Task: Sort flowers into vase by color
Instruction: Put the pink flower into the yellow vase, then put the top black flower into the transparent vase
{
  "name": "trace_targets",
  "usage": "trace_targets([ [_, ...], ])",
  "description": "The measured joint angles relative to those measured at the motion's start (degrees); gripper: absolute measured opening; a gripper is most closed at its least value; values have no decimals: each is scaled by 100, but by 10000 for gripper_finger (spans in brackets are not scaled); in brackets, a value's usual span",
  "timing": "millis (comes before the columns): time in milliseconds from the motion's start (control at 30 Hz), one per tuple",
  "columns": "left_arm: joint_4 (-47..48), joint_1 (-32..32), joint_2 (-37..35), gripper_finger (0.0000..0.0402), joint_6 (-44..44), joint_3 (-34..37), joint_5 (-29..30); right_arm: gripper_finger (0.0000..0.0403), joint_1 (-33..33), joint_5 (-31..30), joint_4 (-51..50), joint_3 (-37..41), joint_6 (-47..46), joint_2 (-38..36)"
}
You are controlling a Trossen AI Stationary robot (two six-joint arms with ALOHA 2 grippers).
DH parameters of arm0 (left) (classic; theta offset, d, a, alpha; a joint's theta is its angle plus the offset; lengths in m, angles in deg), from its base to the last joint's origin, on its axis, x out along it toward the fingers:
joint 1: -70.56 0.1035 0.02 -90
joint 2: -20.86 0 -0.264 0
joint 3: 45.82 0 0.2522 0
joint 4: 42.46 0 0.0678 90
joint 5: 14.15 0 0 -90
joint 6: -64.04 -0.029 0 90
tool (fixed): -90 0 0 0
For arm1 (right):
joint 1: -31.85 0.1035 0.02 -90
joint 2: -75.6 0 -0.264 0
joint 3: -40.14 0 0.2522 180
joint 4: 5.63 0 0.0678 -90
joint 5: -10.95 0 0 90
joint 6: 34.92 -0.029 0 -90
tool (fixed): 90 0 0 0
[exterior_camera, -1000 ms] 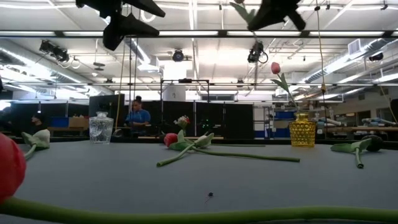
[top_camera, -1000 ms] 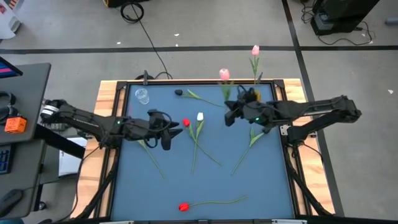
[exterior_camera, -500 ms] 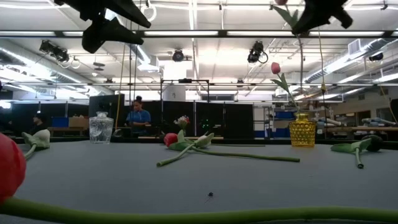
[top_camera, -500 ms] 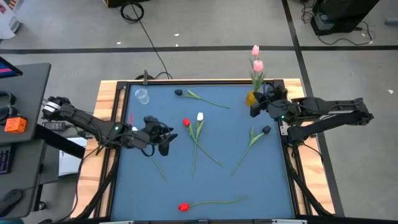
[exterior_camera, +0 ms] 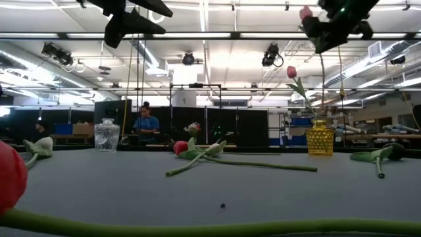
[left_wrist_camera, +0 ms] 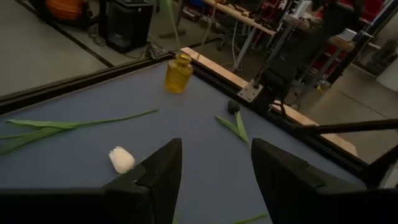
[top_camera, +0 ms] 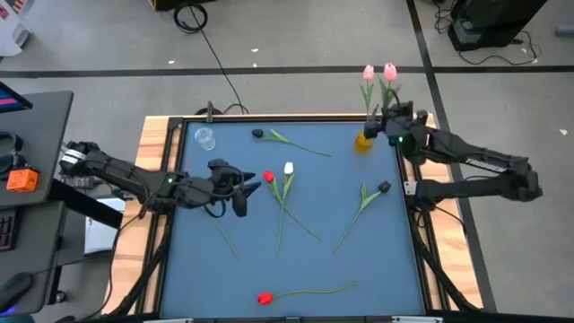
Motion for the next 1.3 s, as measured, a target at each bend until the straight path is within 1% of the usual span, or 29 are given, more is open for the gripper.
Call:
trace_targets([
  [67, 2, 31, 0, 199, -2, 0, 7, 0, -340, 346, 452, 67, 417, 45],
  [200, 41, 57, 0, 199, 24, 0, -5, 0, -942, 746, 788, 69, 860, 186],
  [333, 96, 57, 0, 199, 44, 0, -5, 0, -1451, 1360, 868, 69, 983, 405],
  [400, 178, 61, 0, 199, 49, 0, -5, 0, -1604, 1504, 880, 69, 1005, 556],
  [567, 379, 61, 0, 199, 151, 0, -5, 0, -1755, 1621, 1178, 67, 1182, 898],
  [700, 488, 59, 2, 199, 203, 0, -5, 7, -1771, 1792, 990, 65, 1029, 1053],
  [800, 580, 59, 2, 199, 357, 0, -5, 28, -1770, 1665, 914, 113, 728, 1119],
  [1000, 717, 56, 2, 199, 411, 0, -5, 71, -1808, 1819, 808, 252, 390, 1098],
  [1167, 935, 56, 2, 199, 545, 0, -6, 99, -1811, 1873, 194, 252, -52, 1090],
  [1300, 1090, 56, 2, 199, 750, 0, -75, 123, -1811, 2053, -236, 257, -385, 912],
])
